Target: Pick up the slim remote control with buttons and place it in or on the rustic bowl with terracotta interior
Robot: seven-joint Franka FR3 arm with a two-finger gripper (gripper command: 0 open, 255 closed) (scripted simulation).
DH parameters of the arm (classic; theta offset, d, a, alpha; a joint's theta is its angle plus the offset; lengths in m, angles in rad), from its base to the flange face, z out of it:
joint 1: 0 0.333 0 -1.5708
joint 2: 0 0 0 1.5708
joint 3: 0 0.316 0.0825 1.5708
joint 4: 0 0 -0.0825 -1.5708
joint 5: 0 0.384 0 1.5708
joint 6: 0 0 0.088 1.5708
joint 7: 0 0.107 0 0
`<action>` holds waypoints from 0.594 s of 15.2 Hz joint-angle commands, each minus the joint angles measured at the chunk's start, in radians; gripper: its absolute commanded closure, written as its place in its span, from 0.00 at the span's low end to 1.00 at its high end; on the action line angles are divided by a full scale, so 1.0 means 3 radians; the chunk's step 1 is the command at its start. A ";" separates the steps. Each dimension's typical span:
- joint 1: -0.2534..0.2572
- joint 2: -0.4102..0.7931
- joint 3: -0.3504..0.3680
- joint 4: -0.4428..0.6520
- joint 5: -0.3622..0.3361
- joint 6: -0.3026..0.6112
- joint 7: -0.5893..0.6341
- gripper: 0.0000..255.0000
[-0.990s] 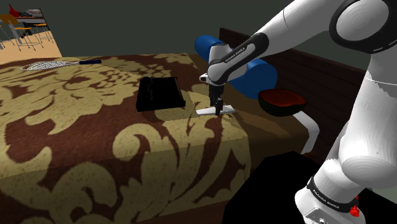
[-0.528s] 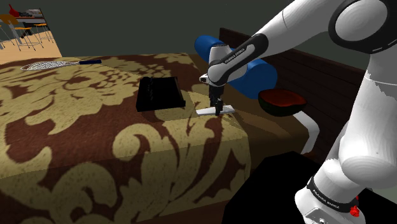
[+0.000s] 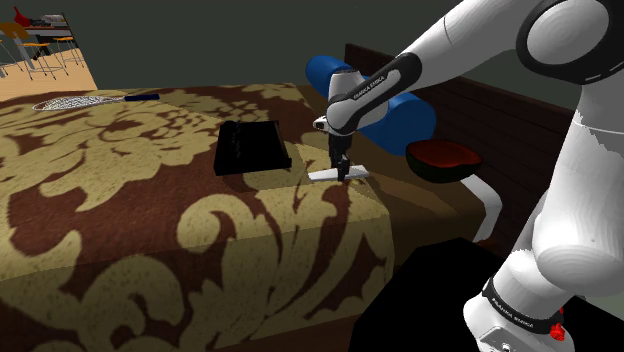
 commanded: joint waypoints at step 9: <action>0.0007 -0.0176 -0.0007 0.0116 -0.0036 -0.0291 0.0023 1.00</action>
